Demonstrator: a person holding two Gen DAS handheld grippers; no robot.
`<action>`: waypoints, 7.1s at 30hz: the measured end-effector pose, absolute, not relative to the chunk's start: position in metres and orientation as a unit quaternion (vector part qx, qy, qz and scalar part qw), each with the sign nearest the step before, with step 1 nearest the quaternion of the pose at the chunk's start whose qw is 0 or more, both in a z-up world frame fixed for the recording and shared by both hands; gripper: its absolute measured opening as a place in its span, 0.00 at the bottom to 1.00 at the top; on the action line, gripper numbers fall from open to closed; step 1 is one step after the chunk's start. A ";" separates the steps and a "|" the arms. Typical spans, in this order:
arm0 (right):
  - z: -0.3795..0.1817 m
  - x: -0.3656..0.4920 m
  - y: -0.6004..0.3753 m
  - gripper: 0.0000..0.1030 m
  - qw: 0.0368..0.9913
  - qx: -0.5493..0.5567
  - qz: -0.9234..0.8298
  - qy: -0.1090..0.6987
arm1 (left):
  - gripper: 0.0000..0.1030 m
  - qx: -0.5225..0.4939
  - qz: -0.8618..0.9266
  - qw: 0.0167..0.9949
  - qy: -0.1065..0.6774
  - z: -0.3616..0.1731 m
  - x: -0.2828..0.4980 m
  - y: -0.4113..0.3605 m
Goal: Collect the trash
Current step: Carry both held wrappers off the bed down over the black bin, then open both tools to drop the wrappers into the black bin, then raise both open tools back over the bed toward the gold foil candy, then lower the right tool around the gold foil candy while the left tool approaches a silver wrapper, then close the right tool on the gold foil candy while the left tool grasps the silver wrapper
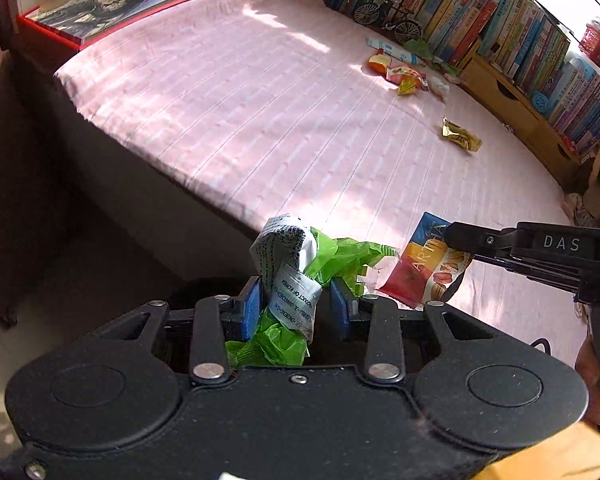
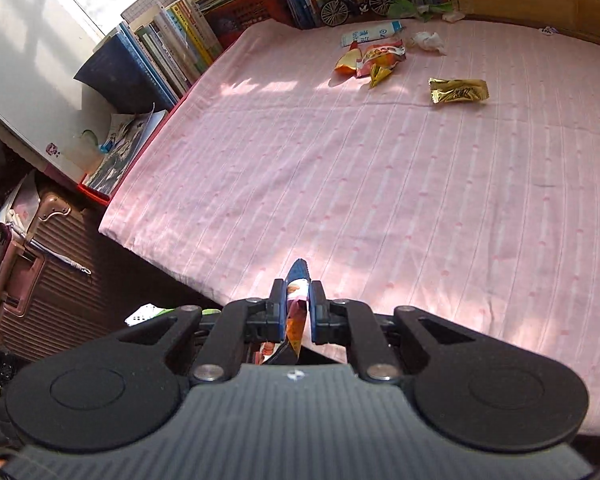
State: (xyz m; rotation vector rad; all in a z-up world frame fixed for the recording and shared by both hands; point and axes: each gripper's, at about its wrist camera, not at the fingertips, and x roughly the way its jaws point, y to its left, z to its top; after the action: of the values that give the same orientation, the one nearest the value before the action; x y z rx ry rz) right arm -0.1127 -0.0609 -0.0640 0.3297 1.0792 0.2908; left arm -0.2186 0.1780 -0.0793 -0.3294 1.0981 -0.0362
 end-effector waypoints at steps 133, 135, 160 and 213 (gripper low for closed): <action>-0.153 0.130 -0.178 0.80 0.874 0.023 0.103 0.475 | 0.36 -0.106 -0.041 0.825 0.553 -0.163 0.196 -0.037; -0.155 0.131 -0.178 0.76 0.871 0.027 0.111 0.478 | 0.22 -0.101 -0.050 0.825 0.554 -0.162 0.195 -0.038; -0.147 0.117 -0.180 0.61 0.876 0.030 0.105 0.470 | 0.36 -0.080 -0.049 0.840 0.535 -0.158 0.203 -0.048; -0.105 -0.058 -0.036 0.42 0.849 -0.032 0.173 0.498 | 0.10 -0.119 -0.002 0.851 0.512 -0.091 -0.166 0.161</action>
State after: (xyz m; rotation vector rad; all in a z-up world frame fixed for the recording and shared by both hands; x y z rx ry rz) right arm -0.0584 -0.0355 -0.1051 -0.0672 1.0497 0.3651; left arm -0.1659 0.1607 -0.0911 -0.2510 1.0779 -0.0048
